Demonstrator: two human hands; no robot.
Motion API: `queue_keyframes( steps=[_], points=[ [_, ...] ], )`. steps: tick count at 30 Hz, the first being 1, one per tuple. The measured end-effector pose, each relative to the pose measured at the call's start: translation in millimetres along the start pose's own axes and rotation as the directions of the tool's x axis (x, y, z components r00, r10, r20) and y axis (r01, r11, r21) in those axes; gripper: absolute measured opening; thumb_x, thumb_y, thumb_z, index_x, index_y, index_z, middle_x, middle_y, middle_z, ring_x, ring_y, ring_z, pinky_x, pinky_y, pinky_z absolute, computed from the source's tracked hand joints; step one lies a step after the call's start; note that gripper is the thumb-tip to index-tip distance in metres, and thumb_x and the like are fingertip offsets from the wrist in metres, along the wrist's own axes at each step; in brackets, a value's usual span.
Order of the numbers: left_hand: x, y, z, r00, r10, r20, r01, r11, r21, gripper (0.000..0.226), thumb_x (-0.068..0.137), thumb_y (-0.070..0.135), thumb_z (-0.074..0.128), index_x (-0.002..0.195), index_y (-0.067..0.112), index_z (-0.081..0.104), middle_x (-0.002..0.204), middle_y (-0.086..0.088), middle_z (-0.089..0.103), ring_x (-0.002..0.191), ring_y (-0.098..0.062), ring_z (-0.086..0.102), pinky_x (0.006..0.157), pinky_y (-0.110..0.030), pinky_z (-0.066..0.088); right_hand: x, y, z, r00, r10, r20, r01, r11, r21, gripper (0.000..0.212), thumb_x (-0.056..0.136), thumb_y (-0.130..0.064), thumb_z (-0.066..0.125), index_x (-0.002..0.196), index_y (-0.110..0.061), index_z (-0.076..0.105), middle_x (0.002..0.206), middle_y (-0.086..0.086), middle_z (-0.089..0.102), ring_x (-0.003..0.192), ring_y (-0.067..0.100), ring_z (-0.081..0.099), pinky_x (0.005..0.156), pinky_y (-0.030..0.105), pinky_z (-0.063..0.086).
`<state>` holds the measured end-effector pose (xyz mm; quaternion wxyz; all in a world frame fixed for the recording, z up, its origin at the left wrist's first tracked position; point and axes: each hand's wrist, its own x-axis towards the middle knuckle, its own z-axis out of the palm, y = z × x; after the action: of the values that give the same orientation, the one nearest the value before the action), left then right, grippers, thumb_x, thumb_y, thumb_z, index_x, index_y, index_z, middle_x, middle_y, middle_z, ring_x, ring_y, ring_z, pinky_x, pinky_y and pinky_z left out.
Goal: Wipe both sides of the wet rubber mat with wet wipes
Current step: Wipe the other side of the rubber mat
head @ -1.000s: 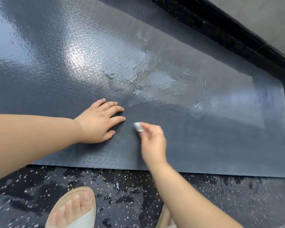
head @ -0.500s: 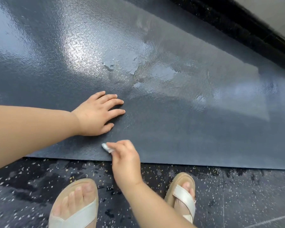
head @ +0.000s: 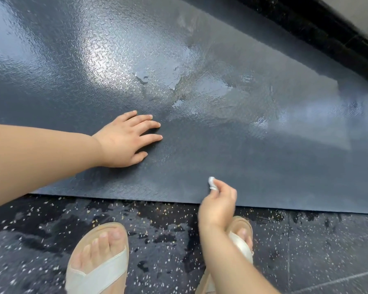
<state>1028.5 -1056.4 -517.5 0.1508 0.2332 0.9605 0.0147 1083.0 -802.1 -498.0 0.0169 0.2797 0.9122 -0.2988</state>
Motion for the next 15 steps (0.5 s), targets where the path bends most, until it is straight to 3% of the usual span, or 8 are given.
queue_keyframes(
  steps=[2,4,7,9,11,13,15],
  points=[
    [0,0,-1,1.0,-0.003,-0.011,0.003,1.0,0.003,0.061,0.093,0.054,0.028,0.149,0.037,0.011,0.157,0.006,0.006,0.145,-0.018,-0.002,0.116,-0.038,-0.006,-39,-10,16,0.981,-0.168,0.098,0.167,0.986,0.014,0.028,0.085,0.003,0.055,0.089,-0.022,0.069,0.093,-0.011,0.053,0.09,0.012,0.058,0.08,0.009,0.034],
    [-1,0,-1,1.0,-0.006,-0.013,0.006,1.0,-0.017,0.061,0.093,0.053,0.031,0.149,0.037,0.014,0.157,0.005,0.008,0.146,-0.018,-0.001,0.115,-0.038,-0.006,-69,-17,26,0.922,-0.286,0.259,0.28,0.958,0.063,0.029,0.082,0.006,0.057,0.088,-0.02,0.069,0.089,-0.012,0.053,0.088,0.007,0.057,0.081,0.008,0.036],
    [-1,0,-2,1.0,-0.001,-0.014,0.001,0.999,-0.035,0.061,0.092,0.052,0.033,0.149,0.037,0.017,0.157,0.005,0.011,0.146,-0.018,0.001,0.115,-0.038,-0.006,-67,-28,22,0.822,-0.347,0.452,0.307,0.938,0.162,0.018,0.087,-0.006,0.06,0.088,-0.021,0.07,0.089,-0.014,0.056,0.086,0.0,0.055,0.081,0.006,0.038],
    [-1,0,-2,1.0,-0.008,-0.022,0.007,0.999,-0.033,0.06,0.092,0.052,0.033,0.148,0.037,0.017,0.157,0.005,0.01,0.146,-0.018,0.001,0.115,-0.038,-0.006,-31,-34,14,0.866,-0.339,0.368,0.283,0.938,0.2,0.009,0.089,-0.017,0.063,0.091,-0.021,0.07,0.093,-0.007,0.062,0.09,-0.001,0.056,0.087,0.012,0.041],
    [-1,-1,-3,1.0,-0.009,-0.016,0.008,0.999,-0.036,0.06,0.093,0.052,0.032,0.148,0.037,0.016,0.157,0.006,0.009,0.145,-0.017,0.001,0.116,-0.037,-0.005,21,-41,2,0.96,-0.212,0.182,0.175,0.964,0.199,0.01,0.09,-0.021,0.061,0.096,-0.018,0.069,0.103,0.003,0.062,0.094,0.007,0.058,0.092,0.017,0.042],
    [-3,-3,-3,1.0,-0.02,-0.014,0.019,0.999,-0.05,0.059,0.093,0.051,0.033,0.148,0.036,0.017,0.157,0.006,0.01,0.145,-0.018,0.001,0.116,-0.037,-0.004,67,-45,-7,0.999,-0.045,0.006,0.043,0.985,0.168,0.013,0.093,-0.017,0.055,0.1,-0.016,0.066,0.11,0.005,0.056,0.086,0.009,0.056,0.081,0.001,0.037],
    [-3,-9,-5,0.996,-0.087,-0.037,0.083,0.993,-0.09,0.06,0.092,0.051,0.037,0.148,0.034,0.021,0.156,0.004,0.014,0.145,-0.019,0.004,0.116,-0.038,-0.002,91,-42,-4,0.994,0.084,-0.07,-0.077,0.992,0.105,0.018,0.095,-0.015,0.051,0.106,-0.014,0.065,0.115,0.006,0.051,0.089,0.017,0.056,0.076,0.005,0.033]
  ],
)
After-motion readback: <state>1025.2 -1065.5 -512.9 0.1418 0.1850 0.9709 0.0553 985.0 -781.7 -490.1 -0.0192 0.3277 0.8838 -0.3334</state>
